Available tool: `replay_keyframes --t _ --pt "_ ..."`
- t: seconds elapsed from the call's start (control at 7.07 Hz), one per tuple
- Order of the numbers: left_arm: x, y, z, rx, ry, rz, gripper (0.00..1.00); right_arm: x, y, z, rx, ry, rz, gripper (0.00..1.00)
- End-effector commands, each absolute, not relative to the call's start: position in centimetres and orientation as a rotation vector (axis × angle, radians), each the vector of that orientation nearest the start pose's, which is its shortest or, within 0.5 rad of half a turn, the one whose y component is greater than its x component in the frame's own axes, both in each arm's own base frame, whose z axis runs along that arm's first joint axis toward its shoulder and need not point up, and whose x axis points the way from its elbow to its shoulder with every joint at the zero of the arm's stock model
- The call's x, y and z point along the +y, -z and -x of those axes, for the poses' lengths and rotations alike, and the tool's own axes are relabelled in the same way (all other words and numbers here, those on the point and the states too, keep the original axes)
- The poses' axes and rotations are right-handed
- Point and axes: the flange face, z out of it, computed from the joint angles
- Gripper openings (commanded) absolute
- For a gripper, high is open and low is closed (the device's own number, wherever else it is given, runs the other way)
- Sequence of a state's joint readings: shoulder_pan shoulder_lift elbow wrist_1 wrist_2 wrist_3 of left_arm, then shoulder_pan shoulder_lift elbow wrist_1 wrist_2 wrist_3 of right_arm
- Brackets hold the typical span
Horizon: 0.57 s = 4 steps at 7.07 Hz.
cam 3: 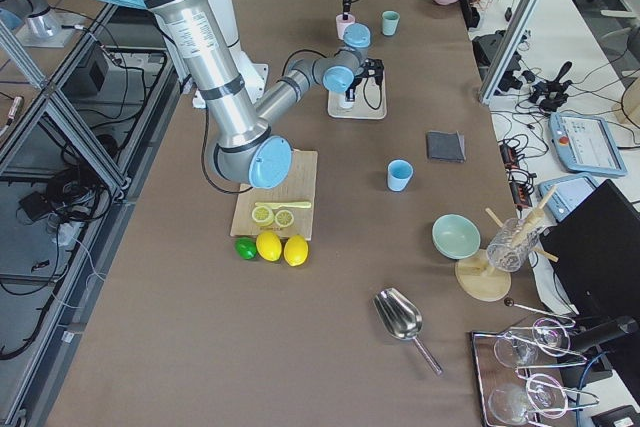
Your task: Place all cups on tray
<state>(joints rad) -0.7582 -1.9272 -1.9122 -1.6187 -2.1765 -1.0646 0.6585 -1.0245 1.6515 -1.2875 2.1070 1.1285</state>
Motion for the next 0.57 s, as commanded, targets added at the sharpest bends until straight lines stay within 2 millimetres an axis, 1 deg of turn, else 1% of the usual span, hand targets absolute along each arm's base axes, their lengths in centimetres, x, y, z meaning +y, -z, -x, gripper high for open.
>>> replay_keyframes --t 0.0,0.14,0.28,0.42 --pt "-44.7 -24.0 -44.4 0.890 0.024 0.054 0.00 -49.9 -27.7 43.7 -1.017 0.002 -0.055 1.00" --pt "-44.4 -22.6 -48.1 0.875 0.017 0.052 0.00 -51.2 -29.0 41.5 -1.017 -0.014 -0.040 1.00" --pt "-45.1 -22.5 -49.6 0.865 0.024 0.065 0.00 -52.8 -31.3 38.1 -1.010 -0.002 -0.042 1.00" --pt "-45.6 -22.5 -50.5 0.882 0.030 0.060 0.00 -54.3 -34.6 34.1 -0.992 0.025 -0.055 1.00"
